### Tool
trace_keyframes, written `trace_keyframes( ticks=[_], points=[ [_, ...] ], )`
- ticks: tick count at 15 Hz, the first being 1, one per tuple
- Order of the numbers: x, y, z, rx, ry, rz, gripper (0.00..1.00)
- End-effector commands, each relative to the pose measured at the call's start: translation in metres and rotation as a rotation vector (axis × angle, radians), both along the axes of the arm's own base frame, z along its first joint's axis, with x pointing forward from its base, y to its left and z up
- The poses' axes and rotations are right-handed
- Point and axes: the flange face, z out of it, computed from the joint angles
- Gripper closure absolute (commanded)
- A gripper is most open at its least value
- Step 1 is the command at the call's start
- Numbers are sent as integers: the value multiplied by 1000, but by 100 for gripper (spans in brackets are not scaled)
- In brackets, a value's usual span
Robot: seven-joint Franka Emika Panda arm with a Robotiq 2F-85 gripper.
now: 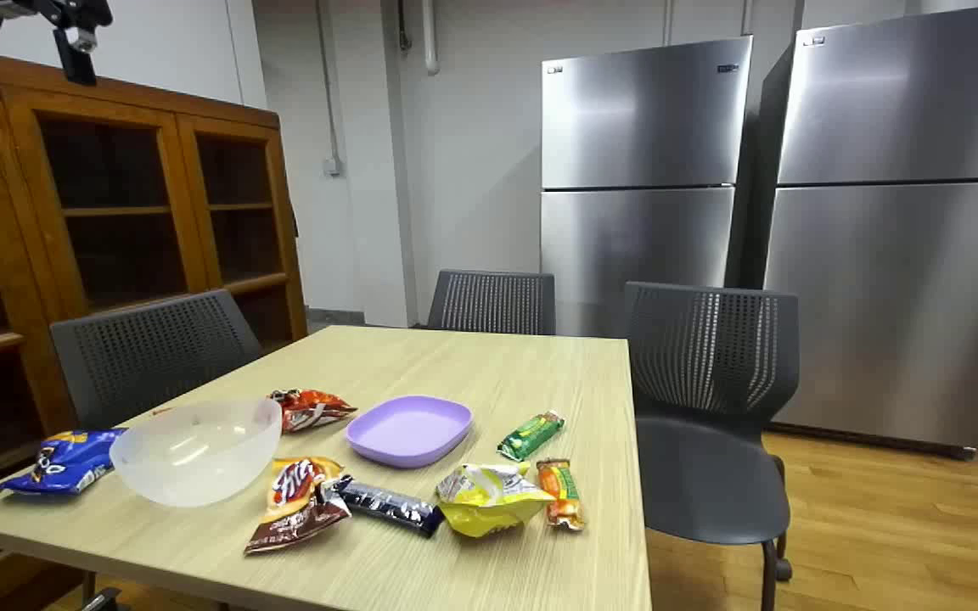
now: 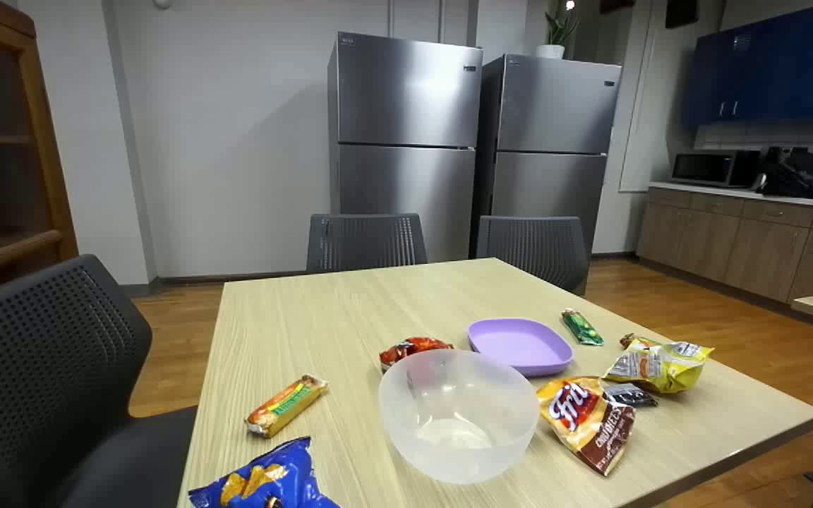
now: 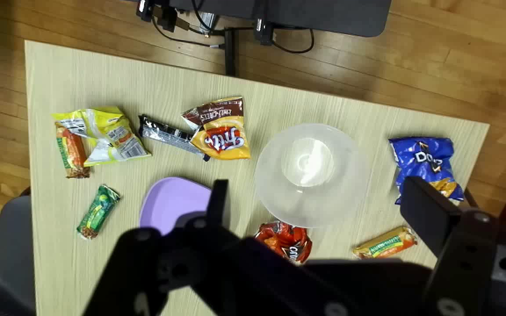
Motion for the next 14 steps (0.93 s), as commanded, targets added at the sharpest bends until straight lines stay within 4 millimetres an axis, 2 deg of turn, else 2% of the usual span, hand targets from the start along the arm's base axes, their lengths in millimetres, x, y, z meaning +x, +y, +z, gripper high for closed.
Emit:
trace_keyframes(
  ticks=[1, 10, 14],
  points=[
    [0, 0, 1, 0, 1, 0, 0],
    [0, 0, 1, 0, 1, 0, 0],
    [22, 29, -4, 48, -32, 12, 0]
  ],
)
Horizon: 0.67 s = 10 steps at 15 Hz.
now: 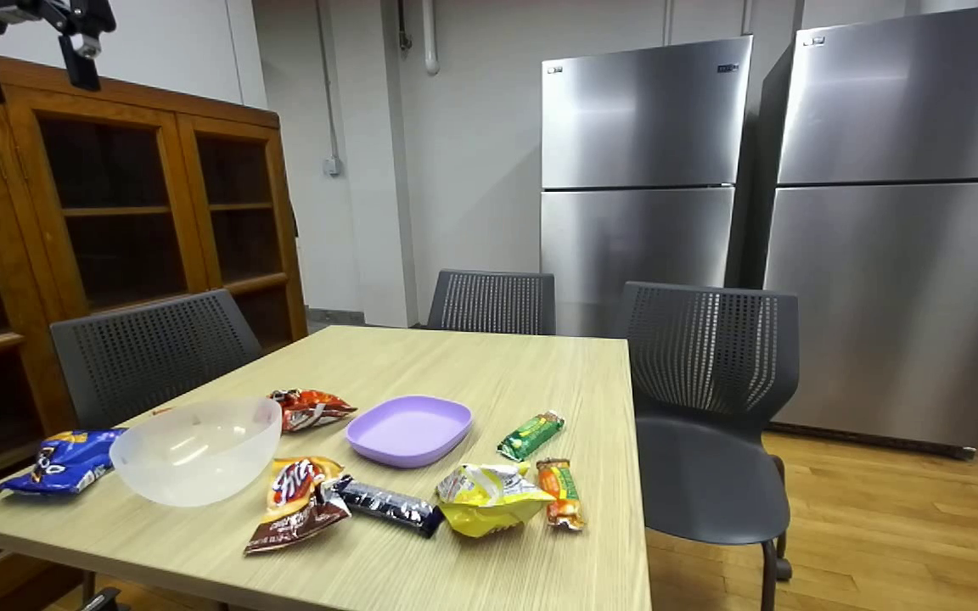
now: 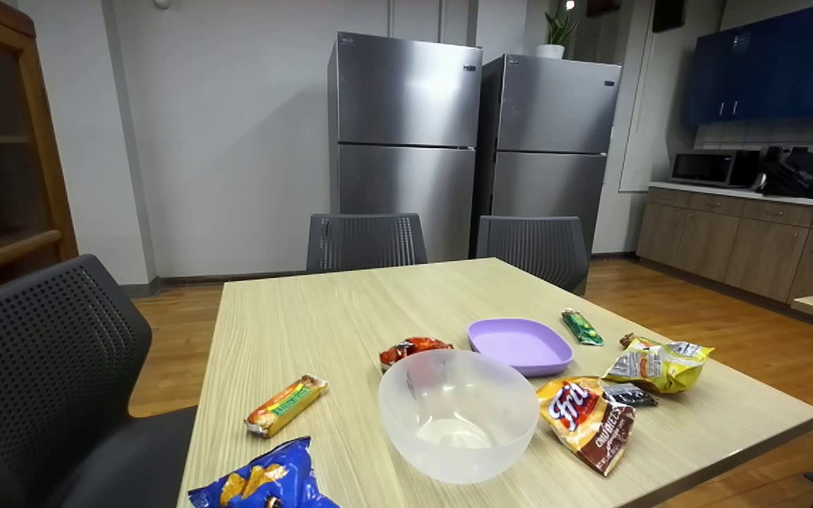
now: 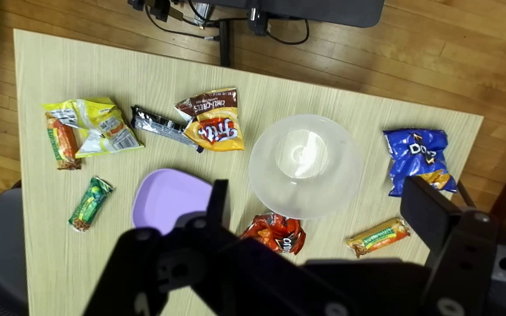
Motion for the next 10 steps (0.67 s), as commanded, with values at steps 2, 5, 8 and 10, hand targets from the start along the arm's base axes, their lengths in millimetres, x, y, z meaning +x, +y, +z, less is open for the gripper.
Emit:
trace_keyframes(
  ticks=[2, 5, 8, 10],
  points=[
    [30, 46, -13, 66, -29, 21, 0],
    [55, 79, -33, 107, -41, 43, 0],
    [85, 113, -59, 128, -30, 113, 0],
    [100, 135, -77, 142, -7, 167, 0]
  ],
)
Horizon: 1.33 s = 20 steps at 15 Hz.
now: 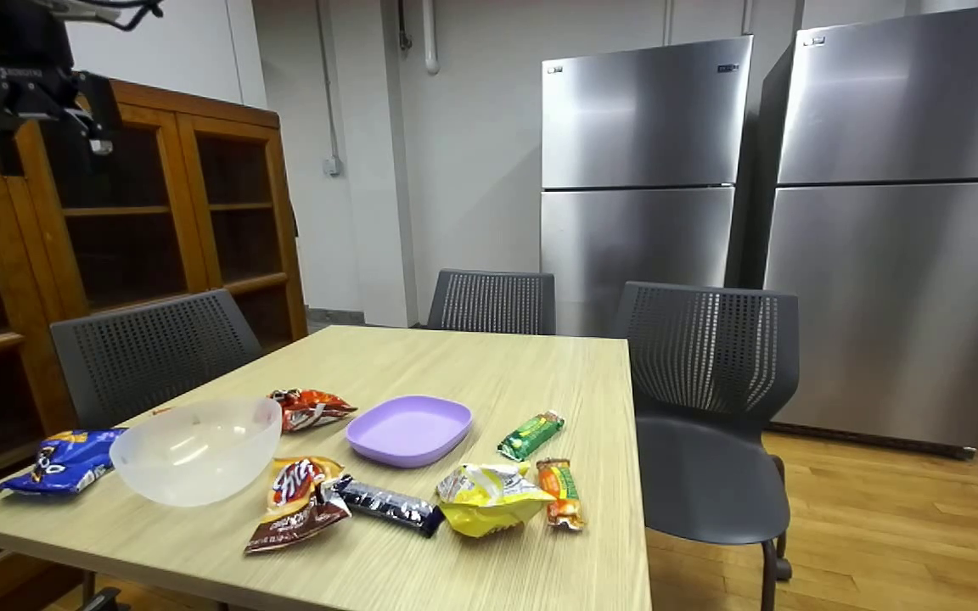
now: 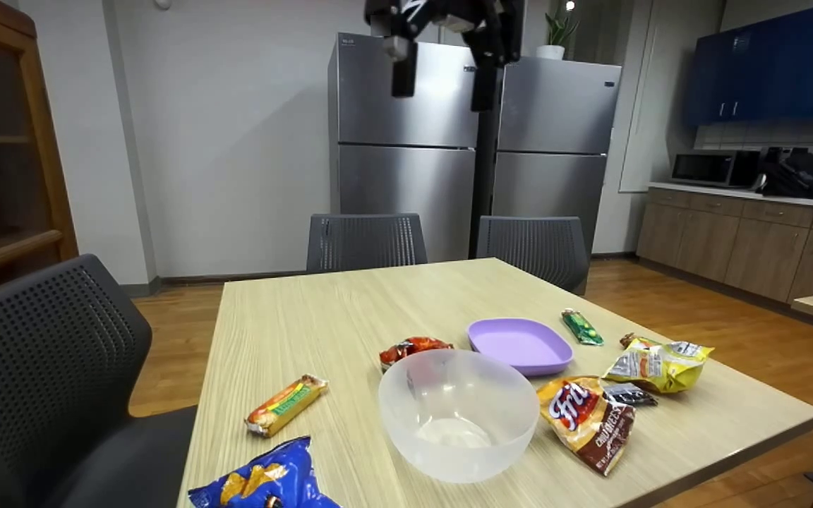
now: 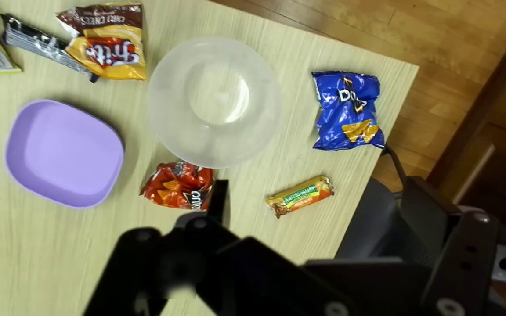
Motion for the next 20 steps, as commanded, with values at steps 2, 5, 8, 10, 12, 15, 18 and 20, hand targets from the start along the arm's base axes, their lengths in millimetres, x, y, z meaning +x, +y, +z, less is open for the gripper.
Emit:
trace_keyframes(
  ticks=[2, 5, 8, 10, 12, 15, 18, 20],
  points=[
    [40, 57, -35, 30, 56, 108, 0],
    [52, 84, -63, 29, 105, 162, 0],
    [59, 104, -90, 4, 146, 198, 0],
    [60, 112, -108, -23, 171, 219, 0],
    [54, 105, -111, -12, 166, 195, 0],
    [56, 107, -122, -17, 181, 197, 0],
    [57, 106, -120, -17, 178, 194, 0],
    [57, 106, -120, -17, 178, 194, 0]
  ],
)
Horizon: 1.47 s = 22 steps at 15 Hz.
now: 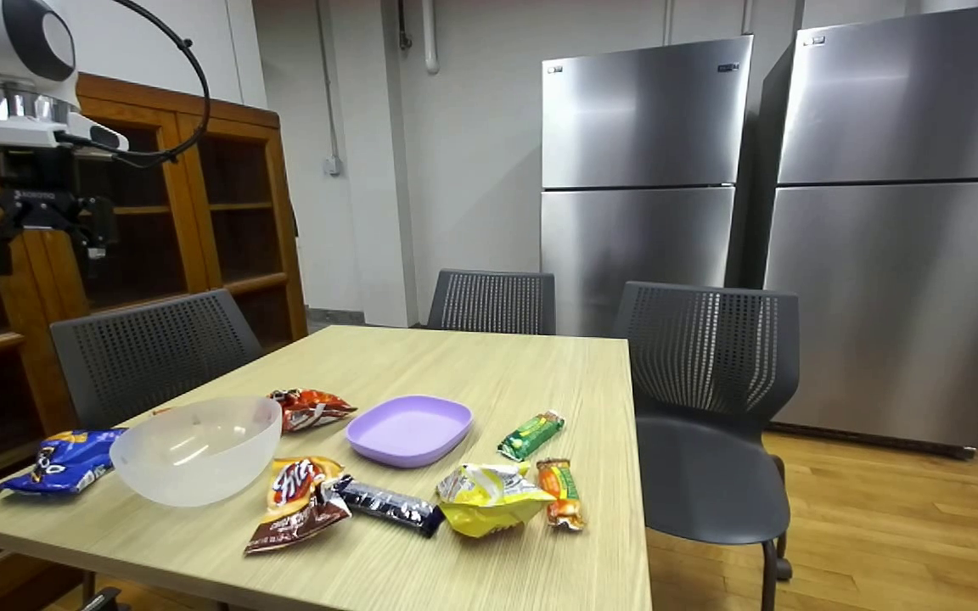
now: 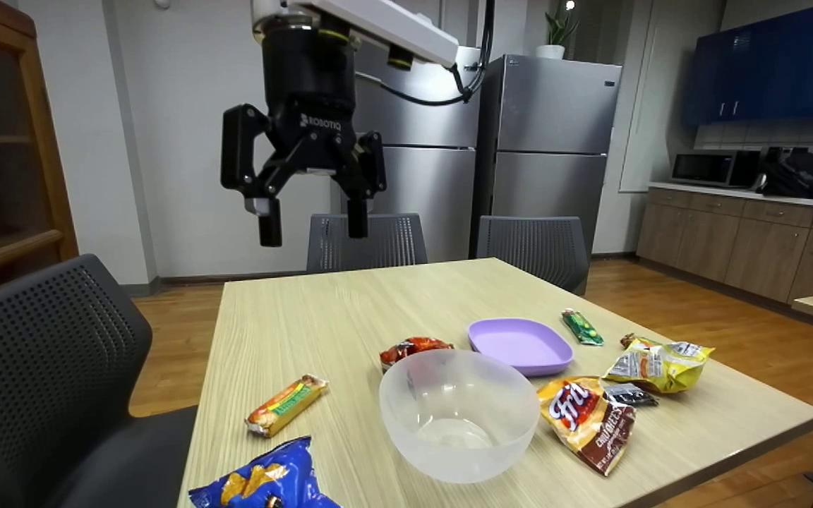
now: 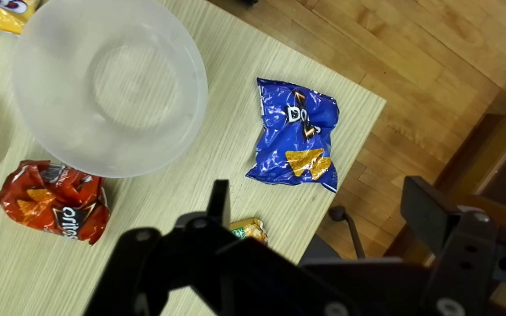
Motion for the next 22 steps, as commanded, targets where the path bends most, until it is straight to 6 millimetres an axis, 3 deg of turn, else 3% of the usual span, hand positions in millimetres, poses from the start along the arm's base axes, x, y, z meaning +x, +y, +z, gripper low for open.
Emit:
trace_keyframes(
  ticks=[1, 5, 9, 15, 22],
  points=[
    [-2, 3, -5, 1, -6, 3, 0],
    [-19, 24, -46, 11, -21, 1, 0],
    [-37, 42, -100, 6, -4, -5, 0],
    [-38, 40, -168, -34, 1, -90, 0],
    [-40, 43, -219, -87, 12, -134, 0]
  ],
)
